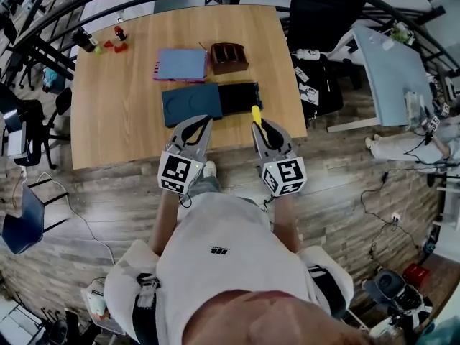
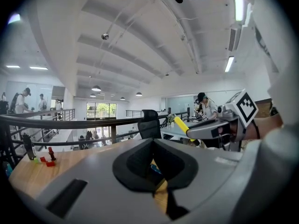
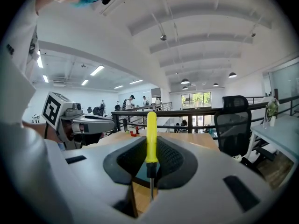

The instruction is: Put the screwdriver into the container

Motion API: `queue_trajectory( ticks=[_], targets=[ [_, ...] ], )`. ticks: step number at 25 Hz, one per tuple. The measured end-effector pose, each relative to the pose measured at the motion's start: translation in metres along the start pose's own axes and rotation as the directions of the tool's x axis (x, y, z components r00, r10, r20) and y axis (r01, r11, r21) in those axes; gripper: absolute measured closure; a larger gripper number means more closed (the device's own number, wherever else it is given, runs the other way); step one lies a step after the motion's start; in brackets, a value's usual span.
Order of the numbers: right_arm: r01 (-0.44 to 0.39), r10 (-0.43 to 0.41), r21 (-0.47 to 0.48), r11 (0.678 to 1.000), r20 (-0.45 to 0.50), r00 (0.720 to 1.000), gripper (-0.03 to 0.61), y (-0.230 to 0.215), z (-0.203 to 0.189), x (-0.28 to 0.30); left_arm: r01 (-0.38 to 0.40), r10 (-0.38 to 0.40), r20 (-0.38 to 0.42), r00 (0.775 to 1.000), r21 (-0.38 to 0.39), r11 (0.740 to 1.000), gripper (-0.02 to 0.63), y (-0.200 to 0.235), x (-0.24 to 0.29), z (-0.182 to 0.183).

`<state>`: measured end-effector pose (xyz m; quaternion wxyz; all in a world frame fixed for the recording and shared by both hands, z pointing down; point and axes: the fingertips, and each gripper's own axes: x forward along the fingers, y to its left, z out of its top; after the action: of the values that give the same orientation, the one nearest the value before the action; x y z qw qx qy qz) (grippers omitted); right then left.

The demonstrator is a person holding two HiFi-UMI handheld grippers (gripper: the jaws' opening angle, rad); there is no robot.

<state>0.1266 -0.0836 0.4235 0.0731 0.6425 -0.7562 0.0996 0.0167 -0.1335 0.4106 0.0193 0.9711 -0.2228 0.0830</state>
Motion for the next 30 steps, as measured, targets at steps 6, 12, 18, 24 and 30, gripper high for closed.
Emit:
queue_trajectory(
  ticks=[6,12,18,24,30],
  targets=[
    [0.014,-0.014,0.011,1.000,-0.025,1.000,0.520,-0.007,-0.006,0.029,0.029,-0.029,-0.013,0.999,-0.009,1.000,0.608,0.023,0.020,-0.010],
    [0.031,-0.030,0.011,0.999,-0.049,0.998,0.520,-0.007,-0.013,0.056,0.060,-0.060,-0.008,0.998,-0.024,0.998,0.608,0.043,0.033,-0.017],
    [0.042,-0.042,0.000,0.999,-0.086,0.995,0.520,-0.015,-0.024,0.073,0.077,-0.078,-0.006,0.997,-0.039,0.996,0.607,0.056,0.047,-0.027],
    [0.027,-0.028,-0.007,1.000,-0.118,0.993,0.520,-0.027,-0.034,0.081,0.072,-0.073,-0.024,0.997,-0.053,0.996,0.607,0.058,0.064,-0.035],
    [-0.022,0.021,-0.009,1.000,-0.144,0.989,0.520,-0.043,-0.043,0.096,0.038,-0.040,-0.045,0.998,-0.057,0.998,0.608,0.061,0.084,-0.041]
  ],
)
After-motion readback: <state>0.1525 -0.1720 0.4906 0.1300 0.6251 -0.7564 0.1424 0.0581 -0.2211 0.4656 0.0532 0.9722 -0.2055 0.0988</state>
